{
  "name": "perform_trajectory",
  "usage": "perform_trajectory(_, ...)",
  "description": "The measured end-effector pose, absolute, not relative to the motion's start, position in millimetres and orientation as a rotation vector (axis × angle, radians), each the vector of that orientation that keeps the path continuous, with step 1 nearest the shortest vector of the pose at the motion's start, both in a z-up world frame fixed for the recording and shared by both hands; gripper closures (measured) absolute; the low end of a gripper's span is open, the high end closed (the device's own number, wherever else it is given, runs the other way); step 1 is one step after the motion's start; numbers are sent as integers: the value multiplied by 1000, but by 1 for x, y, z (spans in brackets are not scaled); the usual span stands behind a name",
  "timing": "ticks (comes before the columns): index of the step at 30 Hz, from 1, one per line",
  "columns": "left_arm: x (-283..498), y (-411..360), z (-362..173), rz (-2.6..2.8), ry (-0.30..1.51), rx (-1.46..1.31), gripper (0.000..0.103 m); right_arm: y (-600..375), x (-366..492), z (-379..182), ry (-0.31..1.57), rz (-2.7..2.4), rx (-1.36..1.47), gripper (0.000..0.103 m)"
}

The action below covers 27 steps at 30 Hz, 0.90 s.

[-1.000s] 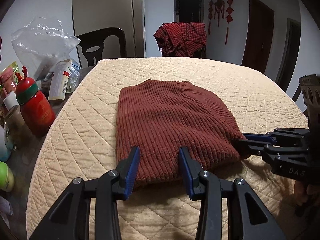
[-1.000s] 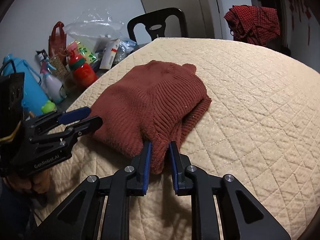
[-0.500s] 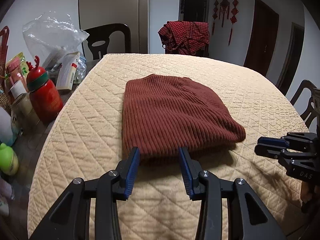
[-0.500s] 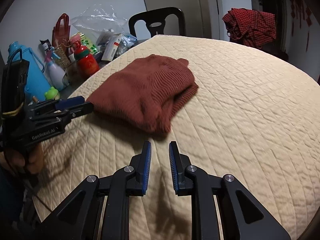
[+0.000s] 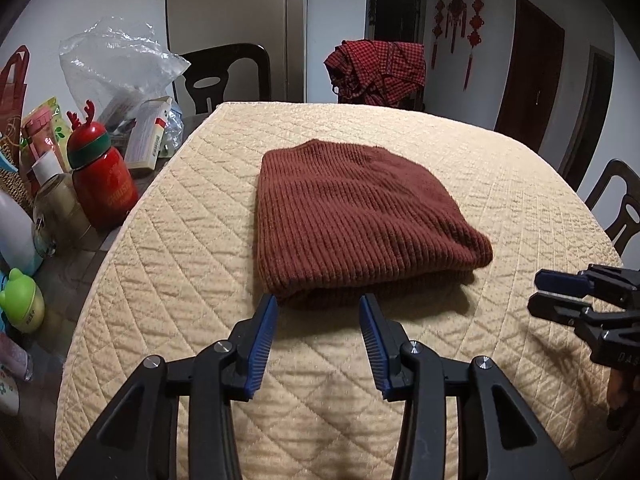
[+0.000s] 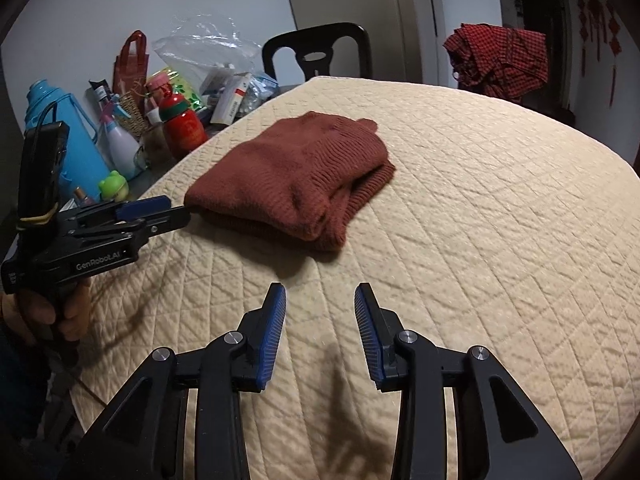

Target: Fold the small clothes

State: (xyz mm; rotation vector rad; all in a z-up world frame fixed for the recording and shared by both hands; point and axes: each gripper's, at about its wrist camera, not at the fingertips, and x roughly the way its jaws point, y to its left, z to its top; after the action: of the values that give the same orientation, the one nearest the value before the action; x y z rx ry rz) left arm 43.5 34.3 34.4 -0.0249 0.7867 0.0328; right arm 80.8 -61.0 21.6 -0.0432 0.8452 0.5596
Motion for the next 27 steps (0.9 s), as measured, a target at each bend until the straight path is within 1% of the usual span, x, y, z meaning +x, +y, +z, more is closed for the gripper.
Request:
perform_trajectory(2,49,36,36,50,770,-30,58,-55,85,23,827,573,-44,67)
perform_trajectory(3,52,37,37,59,764,-32,58,-53,88,23,819,576,-43,69)
perform_trajectory(4,56,38,37,67,759,-38,58,-50,91,23,815,576,-40,78)
perform_trajectory(5,59,39,36,69,757,-44,58,-47,94,23,814,574,-35,81)
perform_trajectory(8,68,42,33,82,759,-54,58,-40,105,24,802,581,-18,81)
perform_trajectory(13,76,45,24,80,782,-65,58,-40,123,4,879,562,-7,81)
perform_trajectory(21,58,48,19,59,837,-63,58,-56,95,5,919,536,-64,80)
perform_trajectory(24,48,47,15,69,866,-41,58,-66,85,2,931,489,-84,77)
perform_trajectory(26,41,48,15,75,874,-33,58,-76,77,0,935,459,-91,69)
perform_trajectory(27,38,49,16,76,875,-35,58,-79,75,0,935,448,-93,68)
